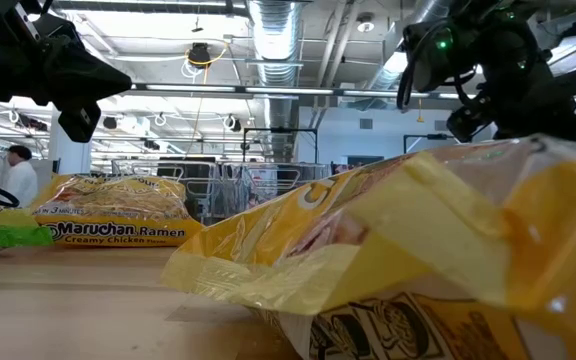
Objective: Sort Maruchan noodles
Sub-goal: Put the orange noodle pack into the right transparent bin
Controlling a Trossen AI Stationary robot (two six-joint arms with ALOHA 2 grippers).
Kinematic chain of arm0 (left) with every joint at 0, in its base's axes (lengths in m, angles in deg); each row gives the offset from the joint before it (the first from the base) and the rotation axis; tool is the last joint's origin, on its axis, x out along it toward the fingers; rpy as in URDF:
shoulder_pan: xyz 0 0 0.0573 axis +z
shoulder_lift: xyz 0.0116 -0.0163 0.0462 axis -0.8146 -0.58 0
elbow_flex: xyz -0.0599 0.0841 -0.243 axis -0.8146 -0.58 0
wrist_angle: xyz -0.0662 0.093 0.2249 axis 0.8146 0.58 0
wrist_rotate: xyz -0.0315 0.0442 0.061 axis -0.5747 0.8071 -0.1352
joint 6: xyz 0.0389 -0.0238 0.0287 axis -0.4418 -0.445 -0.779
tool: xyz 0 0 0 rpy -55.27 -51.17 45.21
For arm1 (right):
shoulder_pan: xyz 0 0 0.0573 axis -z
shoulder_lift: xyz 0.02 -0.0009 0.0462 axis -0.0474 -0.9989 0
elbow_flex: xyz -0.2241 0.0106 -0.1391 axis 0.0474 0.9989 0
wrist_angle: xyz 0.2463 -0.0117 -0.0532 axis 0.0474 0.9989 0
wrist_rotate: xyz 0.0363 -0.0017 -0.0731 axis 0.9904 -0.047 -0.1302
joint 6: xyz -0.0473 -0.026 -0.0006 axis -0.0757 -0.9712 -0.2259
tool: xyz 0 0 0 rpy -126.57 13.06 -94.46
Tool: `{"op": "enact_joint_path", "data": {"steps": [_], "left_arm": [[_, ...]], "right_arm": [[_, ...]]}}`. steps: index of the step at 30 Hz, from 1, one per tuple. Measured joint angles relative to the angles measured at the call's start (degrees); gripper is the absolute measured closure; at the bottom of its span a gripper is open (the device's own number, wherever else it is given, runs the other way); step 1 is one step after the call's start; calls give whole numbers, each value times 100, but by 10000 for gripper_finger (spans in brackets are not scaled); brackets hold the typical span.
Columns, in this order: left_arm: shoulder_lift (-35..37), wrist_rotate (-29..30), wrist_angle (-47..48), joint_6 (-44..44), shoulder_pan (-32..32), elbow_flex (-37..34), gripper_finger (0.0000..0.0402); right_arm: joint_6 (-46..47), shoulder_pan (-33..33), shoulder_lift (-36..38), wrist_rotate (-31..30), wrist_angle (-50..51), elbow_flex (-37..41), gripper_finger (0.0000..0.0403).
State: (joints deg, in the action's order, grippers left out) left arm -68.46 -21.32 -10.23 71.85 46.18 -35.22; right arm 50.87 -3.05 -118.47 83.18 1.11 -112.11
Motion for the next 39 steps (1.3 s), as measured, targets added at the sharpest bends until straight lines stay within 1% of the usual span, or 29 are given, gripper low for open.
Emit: {"op": "enact_joint_path", "data": {"steps": [5, 13, 22, 25, 28, 31, 35, 39], "left_arm": [[-1, 2, 0, 0, -1, 0, 395], [-1, 2, 0, 0, -1, 0, 395], [-1, 2, 0, -2, -1, 0, 395], [-1, 2, 0, -2, -1, 0, 395], [-1, 4, 0, -2, 1, 0, 395], [-1, 4, 0, -2, -1, 0, 395], [-1, 4, 0, -2, 0, 0, 395], [0, 4, 0, -1, -1, 1, 395]], "right_arm": [[-2, -101, 0, -2, 296, -211, 398], [2, -397, 2, -67, 619, -962, 399], [46, -568, 2, -787, 1069, -2073, 399], [22, -535, 2, -1193, 1294, -2508, 399], [-13, -395, 2, -1598, 1474, -2908, 399], [-242, -166, 2, -2006, 1546, -3245, 399], [-689, 270, 4, -2515, 1526, -3575, 399], [-1318, 810, 4, -2968, 1361, -3714, 399]]}}
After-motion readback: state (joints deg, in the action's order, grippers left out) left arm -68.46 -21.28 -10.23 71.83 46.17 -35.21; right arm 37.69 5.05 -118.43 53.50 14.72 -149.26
